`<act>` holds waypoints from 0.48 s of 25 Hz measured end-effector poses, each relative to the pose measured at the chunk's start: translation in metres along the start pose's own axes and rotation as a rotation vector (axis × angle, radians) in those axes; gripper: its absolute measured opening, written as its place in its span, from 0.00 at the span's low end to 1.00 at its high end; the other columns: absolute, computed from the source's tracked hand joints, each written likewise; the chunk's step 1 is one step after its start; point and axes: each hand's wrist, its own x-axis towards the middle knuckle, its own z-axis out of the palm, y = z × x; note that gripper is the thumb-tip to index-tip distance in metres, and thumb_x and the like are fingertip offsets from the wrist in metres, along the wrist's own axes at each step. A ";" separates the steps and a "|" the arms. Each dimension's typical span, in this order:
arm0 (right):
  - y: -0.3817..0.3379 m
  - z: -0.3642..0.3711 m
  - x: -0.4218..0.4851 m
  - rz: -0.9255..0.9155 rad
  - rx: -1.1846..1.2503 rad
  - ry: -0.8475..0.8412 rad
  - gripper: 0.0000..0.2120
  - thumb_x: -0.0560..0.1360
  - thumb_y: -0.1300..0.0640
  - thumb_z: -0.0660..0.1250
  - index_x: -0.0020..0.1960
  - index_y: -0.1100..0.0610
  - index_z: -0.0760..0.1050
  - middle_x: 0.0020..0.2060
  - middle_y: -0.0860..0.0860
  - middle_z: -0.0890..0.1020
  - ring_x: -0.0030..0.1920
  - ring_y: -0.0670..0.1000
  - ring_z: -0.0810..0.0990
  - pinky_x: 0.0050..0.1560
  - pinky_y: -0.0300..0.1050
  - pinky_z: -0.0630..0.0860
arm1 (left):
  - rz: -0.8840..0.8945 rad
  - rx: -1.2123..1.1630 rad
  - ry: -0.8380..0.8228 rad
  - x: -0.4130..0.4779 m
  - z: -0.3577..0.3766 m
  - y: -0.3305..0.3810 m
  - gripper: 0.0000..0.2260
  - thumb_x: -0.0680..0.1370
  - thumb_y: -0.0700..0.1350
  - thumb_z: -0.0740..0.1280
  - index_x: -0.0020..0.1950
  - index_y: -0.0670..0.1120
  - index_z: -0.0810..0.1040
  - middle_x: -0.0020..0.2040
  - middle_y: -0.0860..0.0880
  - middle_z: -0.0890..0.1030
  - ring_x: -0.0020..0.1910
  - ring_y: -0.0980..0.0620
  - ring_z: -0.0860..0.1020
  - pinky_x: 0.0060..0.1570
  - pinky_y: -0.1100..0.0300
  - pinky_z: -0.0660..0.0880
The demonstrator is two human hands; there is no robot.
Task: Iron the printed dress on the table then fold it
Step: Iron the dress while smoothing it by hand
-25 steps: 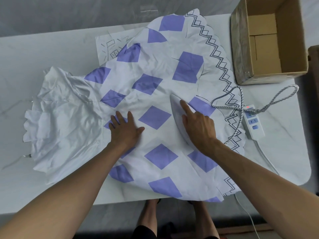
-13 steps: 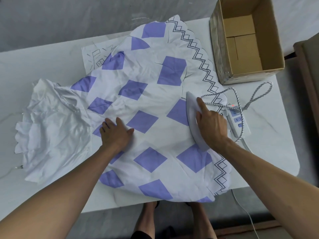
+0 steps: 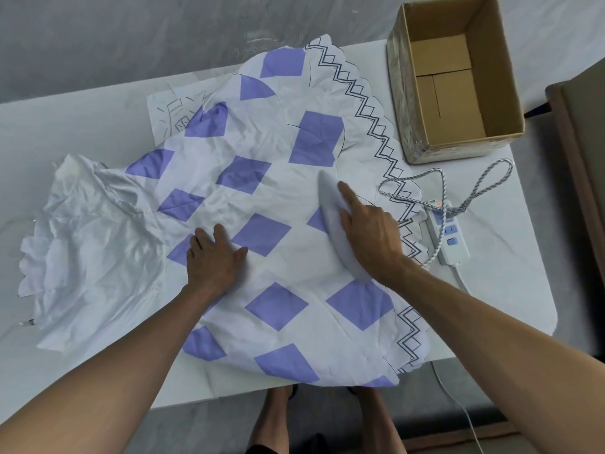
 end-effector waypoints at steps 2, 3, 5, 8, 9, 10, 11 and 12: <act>-0.014 0.013 -0.002 -0.057 0.000 -0.054 0.23 0.82 0.50 0.51 0.76 0.42 0.54 0.45 0.59 0.81 0.43 0.62 0.79 0.39 0.47 0.65 | -0.002 -0.026 -0.017 0.000 0.002 0.000 0.29 0.79 0.61 0.60 0.72 0.44 0.57 0.74 0.31 0.55 0.73 0.32 0.56 0.69 0.40 0.60; -0.015 0.017 -0.003 -0.070 -0.013 -0.071 0.23 0.82 0.50 0.51 0.77 0.42 0.53 0.46 0.59 0.81 0.43 0.62 0.79 0.39 0.47 0.65 | -0.002 -0.033 -0.021 0.000 0.002 0.001 0.31 0.79 0.62 0.59 0.73 0.44 0.56 0.75 0.31 0.53 0.74 0.32 0.54 0.70 0.40 0.59; -0.006 0.020 -0.003 -0.046 -0.041 -0.066 0.23 0.82 0.50 0.51 0.77 0.42 0.53 0.46 0.59 0.80 0.43 0.63 0.79 0.38 0.48 0.65 | -0.011 -0.037 -0.033 -0.001 0.003 0.002 0.33 0.78 0.65 0.56 0.75 0.45 0.54 0.76 0.31 0.50 0.75 0.32 0.50 0.71 0.41 0.56; 0.019 0.015 -0.001 -0.018 -0.104 0.024 0.23 0.82 0.51 0.53 0.76 0.44 0.56 0.42 0.60 0.81 0.41 0.63 0.80 0.38 0.48 0.66 | -0.025 -0.041 -0.066 -0.001 0.004 0.004 0.36 0.79 0.65 0.55 0.78 0.45 0.49 0.77 0.31 0.46 0.76 0.33 0.46 0.73 0.42 0.52; 0.028 0.013 0.000 -0.002 -0.102 0.047 0.23 0.82 0.51 0.53 0.76 0.45 0.56 0.41 0.61 0.81 0.40 0.63 0.80 0.37 0.48 0.66 | -0.024 -0.043 -0.076 -0.001 0.003 0.005 0.37 0.79 0.65 0.55 0.78 0.45 0.48 0.77 0.31 0.45 0.77 0.34 0.45 0.73 0.42 0.52; 0.038 0.010 0.002 0.024 -0.092 0.064 0.23 0.81 0.52 0.54 0.76 0.46 0.57 0.39 0.61 0.81 0.39 0.63 0.80 0.36 0.48 0.66 | -0.022 -0.043 -0.086 -0.001 0.003 0.004 0.37 0.79 0.65 0.55 0.78 0.45 0.47 0.77 0.32 0.44 0.77 0.34 0.44 0.73 0.42 0.52; 0.047 0.007 0.003 0.055 -0.080 0.080 0.23 0.81 0.52 0.55 0.76 0.46 0.57 0.38 0.61 0.81 0.38 0.63 0.79 0.36 0.48 0.66 | -0.021 -0.042 -0.096 0.000 0.002 0.003 0.36 0.79 0.64 0.56 0.78 0.45 0.47 0.77 0.32 0.44 0.77 0.34 0.44 0.73 0.42 0.52; 0.055 0.004 0.004 0.085 -0.070 0.092 0.23 0.81 0.53 0.55 0.76 0.47 0.58 0.38 0.62 0.80 0.37 0.63 0.79 0.35 0.48 0.66 | -0.024 -0.037 -0.108 0.000 0.001 0.002 0.36 0.79 0.64 0.56 0.78 0.46 0.47 0.77 0.32 0.44 0.77 0.34 0.45 0.73 0.42 0.53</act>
